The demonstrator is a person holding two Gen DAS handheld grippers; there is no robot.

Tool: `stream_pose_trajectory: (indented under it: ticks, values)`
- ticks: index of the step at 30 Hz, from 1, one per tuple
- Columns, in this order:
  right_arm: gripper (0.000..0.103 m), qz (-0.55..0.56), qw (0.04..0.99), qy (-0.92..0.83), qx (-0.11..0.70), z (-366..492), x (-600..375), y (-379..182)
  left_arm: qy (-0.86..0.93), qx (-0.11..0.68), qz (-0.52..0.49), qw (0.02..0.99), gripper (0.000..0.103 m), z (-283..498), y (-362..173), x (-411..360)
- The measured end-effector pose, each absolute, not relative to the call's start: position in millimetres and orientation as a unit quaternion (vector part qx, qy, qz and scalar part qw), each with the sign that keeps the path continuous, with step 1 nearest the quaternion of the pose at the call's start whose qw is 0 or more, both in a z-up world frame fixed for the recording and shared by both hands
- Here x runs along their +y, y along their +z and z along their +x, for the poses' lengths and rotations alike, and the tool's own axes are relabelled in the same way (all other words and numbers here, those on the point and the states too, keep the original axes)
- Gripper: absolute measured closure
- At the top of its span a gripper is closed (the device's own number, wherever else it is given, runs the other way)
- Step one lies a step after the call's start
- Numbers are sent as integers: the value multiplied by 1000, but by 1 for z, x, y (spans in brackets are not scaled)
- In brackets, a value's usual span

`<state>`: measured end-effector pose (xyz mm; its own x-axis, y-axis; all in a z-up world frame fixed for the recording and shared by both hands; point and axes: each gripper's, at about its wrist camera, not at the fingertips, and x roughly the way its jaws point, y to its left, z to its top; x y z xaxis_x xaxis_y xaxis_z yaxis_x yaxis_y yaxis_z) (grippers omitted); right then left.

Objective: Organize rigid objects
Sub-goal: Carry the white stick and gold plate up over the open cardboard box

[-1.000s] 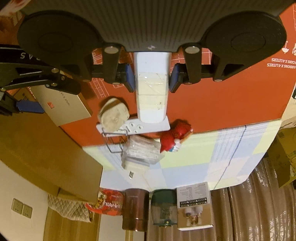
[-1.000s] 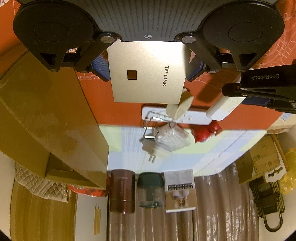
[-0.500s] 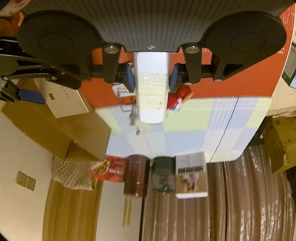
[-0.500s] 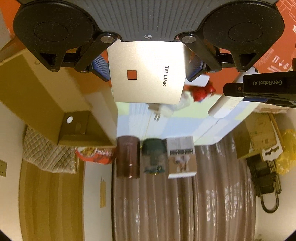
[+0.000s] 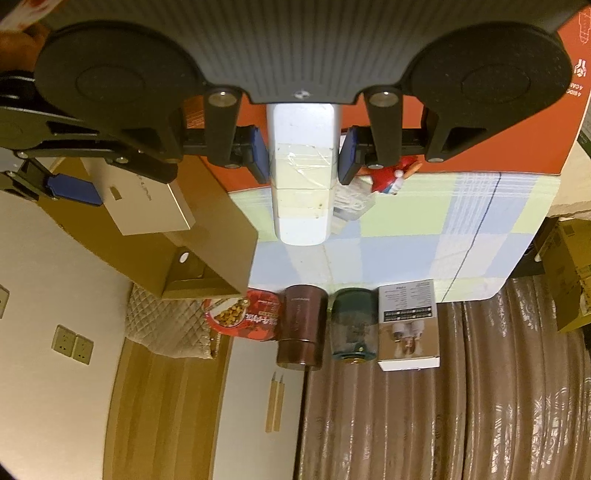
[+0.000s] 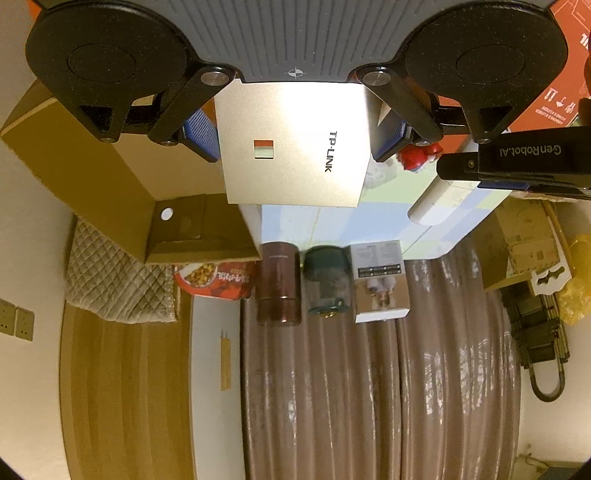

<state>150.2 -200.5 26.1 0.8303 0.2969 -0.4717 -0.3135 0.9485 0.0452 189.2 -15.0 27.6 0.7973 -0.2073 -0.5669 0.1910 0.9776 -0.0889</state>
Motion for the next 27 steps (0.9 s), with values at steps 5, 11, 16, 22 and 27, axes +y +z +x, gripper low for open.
stream_pose_trajectory:
  ticks: [5, 11, 16, 22, 27]
  values:
    - [18, -15, 960, 151, 236, 150, -212, 33, -118, 299, -15, 947, 68, 191, 29, -25]
    - [18, -11, 969, 128, 213, 159, -236, 53, -145, 289, -8, 946, 68, 192, 36, -47]
    - [18, -5, 977, 90, 191, 174, -268, 75, -174, 280, -9, 944, 68, 201, 45, -74]
    - [18, 16, 978, 50, 200, 202, -303, 82, -208, 272, 0, 940, 68, 218, 52, -117]
    - [18, 40, 972, 29, 229, 224, -324, 74, -228, 283, -7, 932, 68, 238, 49, -143]
